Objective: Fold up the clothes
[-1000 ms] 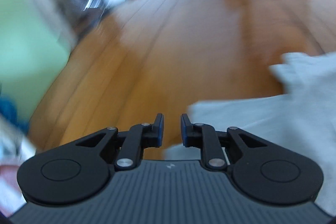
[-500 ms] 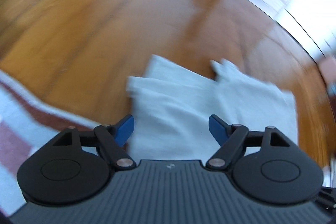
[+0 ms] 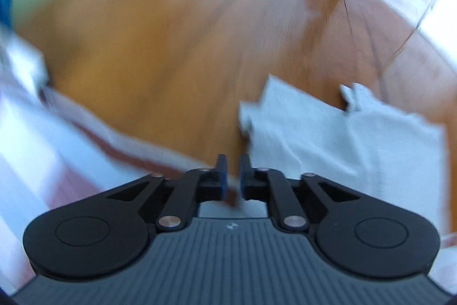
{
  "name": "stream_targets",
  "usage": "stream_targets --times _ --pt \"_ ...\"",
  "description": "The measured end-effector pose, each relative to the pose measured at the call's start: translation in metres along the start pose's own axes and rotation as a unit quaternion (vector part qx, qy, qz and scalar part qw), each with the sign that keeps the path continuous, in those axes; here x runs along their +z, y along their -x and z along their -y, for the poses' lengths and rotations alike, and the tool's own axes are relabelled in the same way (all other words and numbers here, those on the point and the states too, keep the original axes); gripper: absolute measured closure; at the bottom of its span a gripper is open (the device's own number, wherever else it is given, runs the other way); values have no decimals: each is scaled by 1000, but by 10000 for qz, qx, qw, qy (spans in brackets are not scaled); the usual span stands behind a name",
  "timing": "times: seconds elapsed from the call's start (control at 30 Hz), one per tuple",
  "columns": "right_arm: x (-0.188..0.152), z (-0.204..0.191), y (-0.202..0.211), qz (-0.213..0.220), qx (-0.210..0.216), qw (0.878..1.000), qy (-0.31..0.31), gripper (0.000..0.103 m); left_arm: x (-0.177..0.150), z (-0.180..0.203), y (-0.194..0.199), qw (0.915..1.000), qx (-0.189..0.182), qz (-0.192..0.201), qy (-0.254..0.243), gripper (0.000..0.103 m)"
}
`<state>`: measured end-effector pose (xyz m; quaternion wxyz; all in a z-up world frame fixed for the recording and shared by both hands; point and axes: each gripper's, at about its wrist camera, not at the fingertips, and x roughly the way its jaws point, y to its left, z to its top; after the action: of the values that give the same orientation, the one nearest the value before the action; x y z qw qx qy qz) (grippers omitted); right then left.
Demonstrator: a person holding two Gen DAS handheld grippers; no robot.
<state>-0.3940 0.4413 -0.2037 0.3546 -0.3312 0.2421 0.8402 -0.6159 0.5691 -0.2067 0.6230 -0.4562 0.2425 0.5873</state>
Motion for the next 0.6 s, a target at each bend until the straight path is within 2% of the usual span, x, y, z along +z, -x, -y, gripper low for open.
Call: stream_targets --times 0.03,0.1,0.13,0.17,0.2,0.27,0.37,0.43,0.5,0.53,0.57,0.6 --pt "-1 -1 -5 -23 10 9999 153 54 -3 -9 -1 9988 -256 -233 338 79" --pt "0 -1 -12 -45 45 9995 323 53 -14 -11 1 9971 -436 -402 474 68" --pt "1 -1 -15 -47 69 9993 356 53 -19 -11 3 9962 -501 -450 544 63" --pt "2 0 -18 -51 106 9992 373 53 -23 -10 6 9962 -474 -369 624 53" --pt "4 3 -21 -65 236 9993 276 53 -28 -8 9 9961 -448 -288 704 49" --pt "5 12 -15 -35 609 9981 -79 53 -35 -6 14 9952 -429 -154 864 48" --pt "6 31 -1 162 829 9934 -771 54 -39 -6 0 9904 -801 -264 1094 46" --pt "5 45 13 367 849 9874 -1283 54 -40 2 -8 9901 -902 -144 1065 36" --pt "2 60 31 598 705 9812 -1697 54 -40 13 -14 9916 -898 8 935 21" --pt "0 66 39 662 511 9798 -1816 54 -40 19 -18 9927 -863 94 838 17" --pt "-3 70 47 743 207 9796 -1854 54 -41 26 -20 9937 -825 174 732 7" --pt "-5 75 55 828 -94 9784 -1894 54 -42 33 -22 9951 -757 238 590 3"
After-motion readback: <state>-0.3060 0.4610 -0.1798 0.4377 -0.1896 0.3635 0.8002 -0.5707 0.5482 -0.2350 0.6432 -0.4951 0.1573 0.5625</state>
